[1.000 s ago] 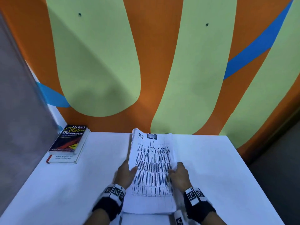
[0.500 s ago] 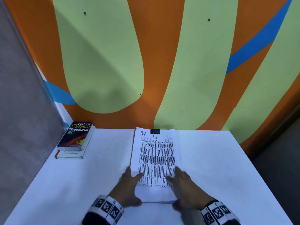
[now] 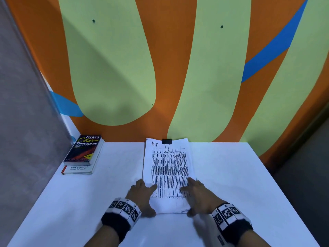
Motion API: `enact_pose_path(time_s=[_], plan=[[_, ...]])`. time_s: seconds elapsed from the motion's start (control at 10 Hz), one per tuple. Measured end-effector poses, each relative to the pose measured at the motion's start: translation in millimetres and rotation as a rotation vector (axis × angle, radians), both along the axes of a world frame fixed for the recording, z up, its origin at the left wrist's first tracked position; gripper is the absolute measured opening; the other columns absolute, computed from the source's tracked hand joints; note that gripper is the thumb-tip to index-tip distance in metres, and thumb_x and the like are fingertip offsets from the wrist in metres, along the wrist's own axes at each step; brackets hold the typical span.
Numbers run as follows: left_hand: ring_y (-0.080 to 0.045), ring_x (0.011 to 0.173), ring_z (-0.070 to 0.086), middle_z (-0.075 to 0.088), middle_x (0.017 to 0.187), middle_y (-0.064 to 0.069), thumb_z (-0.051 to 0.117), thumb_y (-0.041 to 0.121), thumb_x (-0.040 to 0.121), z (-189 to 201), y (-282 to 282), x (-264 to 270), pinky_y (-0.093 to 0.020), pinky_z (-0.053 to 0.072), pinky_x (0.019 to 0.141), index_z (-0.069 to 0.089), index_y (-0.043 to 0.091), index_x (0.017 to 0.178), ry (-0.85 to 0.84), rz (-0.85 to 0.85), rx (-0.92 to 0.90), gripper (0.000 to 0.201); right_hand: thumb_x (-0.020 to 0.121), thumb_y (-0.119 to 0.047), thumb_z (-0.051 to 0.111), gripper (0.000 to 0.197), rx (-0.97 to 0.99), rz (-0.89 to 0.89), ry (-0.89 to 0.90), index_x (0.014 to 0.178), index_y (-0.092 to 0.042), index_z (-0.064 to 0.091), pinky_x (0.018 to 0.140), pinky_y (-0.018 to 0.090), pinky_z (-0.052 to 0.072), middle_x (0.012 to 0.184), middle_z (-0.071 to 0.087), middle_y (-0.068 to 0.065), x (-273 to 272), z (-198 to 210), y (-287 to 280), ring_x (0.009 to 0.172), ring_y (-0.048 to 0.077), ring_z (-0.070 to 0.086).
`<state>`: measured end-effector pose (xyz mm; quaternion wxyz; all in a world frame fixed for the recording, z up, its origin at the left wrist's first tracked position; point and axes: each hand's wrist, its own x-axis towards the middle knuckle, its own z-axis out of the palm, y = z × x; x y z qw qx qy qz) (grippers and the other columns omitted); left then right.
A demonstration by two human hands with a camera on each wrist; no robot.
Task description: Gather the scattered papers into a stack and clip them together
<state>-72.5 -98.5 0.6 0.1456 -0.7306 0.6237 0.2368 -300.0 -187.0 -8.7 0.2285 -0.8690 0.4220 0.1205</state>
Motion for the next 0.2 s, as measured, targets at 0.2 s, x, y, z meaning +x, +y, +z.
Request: enact_pose_path(time_s=[0.2], plan=[[-0.035,0.145,0.007,-0.009,0.159,-0.014,0.064,0.061,0.07,18,24,2,-0.047,0.021,0.115,-0.009,0.038,0.148,0.12,0.062,-0.078,0.109,0.059,-0.045,0.078,0.11,-0.004,-0.023,0.031,0.148,-0.036,0.014,0.111,0.059,0.026,0.159,0.001,0.005,-7,14,17,0.146,0.039,0.006]])
